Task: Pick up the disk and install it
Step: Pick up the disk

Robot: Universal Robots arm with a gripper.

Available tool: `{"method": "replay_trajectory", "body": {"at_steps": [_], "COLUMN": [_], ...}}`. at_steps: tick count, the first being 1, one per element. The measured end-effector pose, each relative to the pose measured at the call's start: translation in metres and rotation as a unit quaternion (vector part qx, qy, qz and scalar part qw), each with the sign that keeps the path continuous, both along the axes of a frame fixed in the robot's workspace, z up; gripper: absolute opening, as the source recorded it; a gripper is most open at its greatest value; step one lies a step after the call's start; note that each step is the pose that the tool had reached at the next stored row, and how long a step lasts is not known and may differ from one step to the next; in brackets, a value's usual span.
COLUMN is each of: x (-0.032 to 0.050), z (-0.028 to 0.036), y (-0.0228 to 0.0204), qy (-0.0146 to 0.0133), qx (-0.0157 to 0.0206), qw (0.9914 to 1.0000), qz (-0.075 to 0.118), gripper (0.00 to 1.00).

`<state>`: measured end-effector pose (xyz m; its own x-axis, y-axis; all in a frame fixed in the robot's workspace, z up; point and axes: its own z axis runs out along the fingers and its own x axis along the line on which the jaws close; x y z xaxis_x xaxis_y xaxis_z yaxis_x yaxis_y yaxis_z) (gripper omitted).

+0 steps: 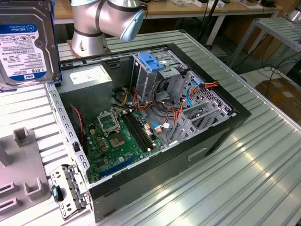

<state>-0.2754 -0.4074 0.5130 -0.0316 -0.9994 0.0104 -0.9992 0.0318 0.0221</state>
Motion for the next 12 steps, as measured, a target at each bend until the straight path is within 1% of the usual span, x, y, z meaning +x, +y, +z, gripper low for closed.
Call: {"method": "replay_trajectory", "body": {"at_steps": [4,6,12], "x": [0.0084,0.0135,0.0198], "z": [0.0,0.0,0.0], "y": [-0.0035,-0.0071,-0.0167], "qy": [0.0008,0.0013,0.0016], "qx": [0.0,0.0,0.0], "qw": [1.0,1.0,1.0], "qz": [0.0,0.0,0.0], "gripper": [0.37,0.37,0.37]}}
